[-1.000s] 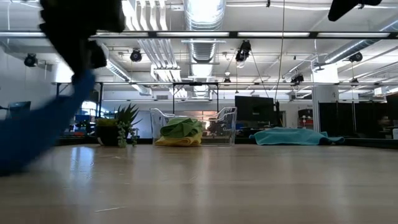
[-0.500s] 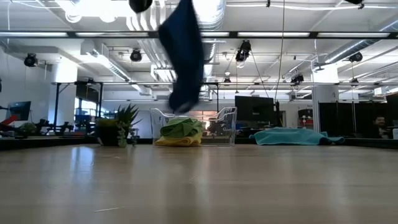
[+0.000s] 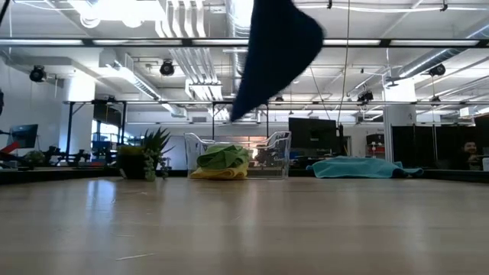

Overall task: Fold microfiber towels
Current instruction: Fold the bottom blue towel

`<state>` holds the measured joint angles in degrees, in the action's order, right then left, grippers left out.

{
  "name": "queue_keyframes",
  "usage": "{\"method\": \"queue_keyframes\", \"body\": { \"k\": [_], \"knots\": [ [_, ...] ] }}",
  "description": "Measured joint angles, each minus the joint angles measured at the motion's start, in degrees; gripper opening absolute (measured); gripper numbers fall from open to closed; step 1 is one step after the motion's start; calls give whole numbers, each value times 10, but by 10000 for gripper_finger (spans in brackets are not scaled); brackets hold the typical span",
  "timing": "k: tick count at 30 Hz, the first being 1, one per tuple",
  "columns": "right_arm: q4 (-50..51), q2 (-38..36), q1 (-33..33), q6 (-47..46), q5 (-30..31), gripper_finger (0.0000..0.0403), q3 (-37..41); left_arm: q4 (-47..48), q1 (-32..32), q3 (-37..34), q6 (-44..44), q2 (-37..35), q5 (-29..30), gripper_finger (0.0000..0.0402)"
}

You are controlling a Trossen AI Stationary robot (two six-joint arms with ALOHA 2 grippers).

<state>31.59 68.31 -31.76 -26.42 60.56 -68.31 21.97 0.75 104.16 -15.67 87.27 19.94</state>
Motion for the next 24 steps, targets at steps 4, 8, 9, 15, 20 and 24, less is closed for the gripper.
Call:
{"method": "queue_keyframes", "body": {
  "k": [4,8,9,15,20,24],
  "knots": [
    [-46,0,22,60,7,227,-15,0,0,56,6,40,-1,0],
    [-117,1,33,114,6,256,-19,5,0,89,16,67,-1,0],
    [-138,1,35,132,6,263,-19,6,0,94,16,71,-1,0],
    [-212,1,47,214,10,293,-19,2,0,104,14,81,45,0],
    [-217,1,63,257,11,298,-19,-25,0,103,-13,83,84,0],
    [-221,4,79,299,12,292,-19,-59,5,100,-68,83,96,0]
  ]
}}
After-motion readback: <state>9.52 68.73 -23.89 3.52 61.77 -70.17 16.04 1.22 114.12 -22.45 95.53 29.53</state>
